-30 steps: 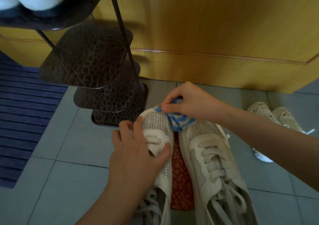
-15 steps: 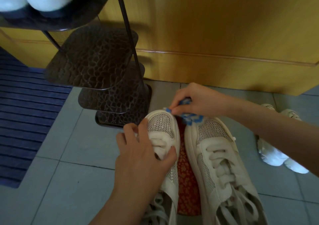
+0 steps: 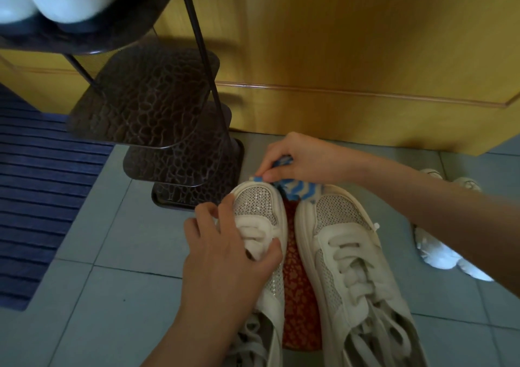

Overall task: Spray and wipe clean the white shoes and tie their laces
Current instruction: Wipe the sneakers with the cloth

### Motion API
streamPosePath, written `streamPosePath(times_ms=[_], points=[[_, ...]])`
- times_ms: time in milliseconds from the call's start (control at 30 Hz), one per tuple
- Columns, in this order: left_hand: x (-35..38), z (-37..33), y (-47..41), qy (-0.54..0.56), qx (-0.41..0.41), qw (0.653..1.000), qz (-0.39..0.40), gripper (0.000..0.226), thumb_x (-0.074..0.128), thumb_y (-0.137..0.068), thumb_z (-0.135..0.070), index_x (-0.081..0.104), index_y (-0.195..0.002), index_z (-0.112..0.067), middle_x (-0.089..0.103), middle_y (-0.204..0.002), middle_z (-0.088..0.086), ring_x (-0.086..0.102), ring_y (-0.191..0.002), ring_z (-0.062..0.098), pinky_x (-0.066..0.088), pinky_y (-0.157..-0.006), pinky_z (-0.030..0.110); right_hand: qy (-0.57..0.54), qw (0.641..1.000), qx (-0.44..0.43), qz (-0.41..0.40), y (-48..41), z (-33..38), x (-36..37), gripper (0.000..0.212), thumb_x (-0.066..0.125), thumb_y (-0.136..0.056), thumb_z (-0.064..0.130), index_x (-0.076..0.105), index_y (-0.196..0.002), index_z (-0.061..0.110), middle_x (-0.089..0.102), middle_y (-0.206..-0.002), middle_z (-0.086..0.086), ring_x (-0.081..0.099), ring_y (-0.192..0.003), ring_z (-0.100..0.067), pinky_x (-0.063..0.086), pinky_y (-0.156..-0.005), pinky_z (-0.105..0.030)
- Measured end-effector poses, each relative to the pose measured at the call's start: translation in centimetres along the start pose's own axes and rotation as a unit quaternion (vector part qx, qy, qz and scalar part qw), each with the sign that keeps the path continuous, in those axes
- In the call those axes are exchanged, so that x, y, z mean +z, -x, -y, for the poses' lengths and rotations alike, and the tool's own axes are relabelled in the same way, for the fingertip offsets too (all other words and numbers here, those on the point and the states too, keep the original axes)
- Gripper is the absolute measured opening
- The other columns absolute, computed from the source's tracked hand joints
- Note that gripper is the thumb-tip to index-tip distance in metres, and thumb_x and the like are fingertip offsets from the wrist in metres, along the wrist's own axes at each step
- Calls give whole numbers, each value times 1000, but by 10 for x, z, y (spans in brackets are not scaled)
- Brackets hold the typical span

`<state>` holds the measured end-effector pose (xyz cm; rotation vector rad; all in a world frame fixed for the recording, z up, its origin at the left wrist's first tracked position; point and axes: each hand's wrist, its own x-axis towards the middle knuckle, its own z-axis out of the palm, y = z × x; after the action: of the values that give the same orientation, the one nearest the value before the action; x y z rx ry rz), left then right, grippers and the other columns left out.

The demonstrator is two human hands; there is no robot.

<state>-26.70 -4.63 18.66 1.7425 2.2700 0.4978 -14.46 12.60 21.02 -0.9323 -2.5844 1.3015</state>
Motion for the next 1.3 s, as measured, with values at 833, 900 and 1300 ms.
streamPosePath(times_ms=[833,900,1300], points=[[-10,-1,-4,41,-20,996,71,100,33,-56,-74,23,-140,-20,24,-123,4,25,-109,22,29,-96,34,11,978,201,-51,45,66,38,57,41,-91,-5,43,-140,24,60,-118,-10,62,-96,-24,54,-83,-38],[-12,0,-4,44,-18,996,75,95,40,-64,-72,23,-140,-19,26,-126,6,26,-111,24,27,-97,34,0,973,220,-76,50,71,43,56,41,-91,-5,44,-140,20,59,-105,-10,58,-90,-20,51,-77,-30],[-17,-7,-2,91,-56,991,75,83,63,-75,-53,27,-141,-17,26,-130,11,27,-119,31,31,-100,41,-72,936,264,-221,88,98,108,60,38,-90,-6,29,-147,11,38,-148,-11,35,-136,-24,29,-107,-27]])
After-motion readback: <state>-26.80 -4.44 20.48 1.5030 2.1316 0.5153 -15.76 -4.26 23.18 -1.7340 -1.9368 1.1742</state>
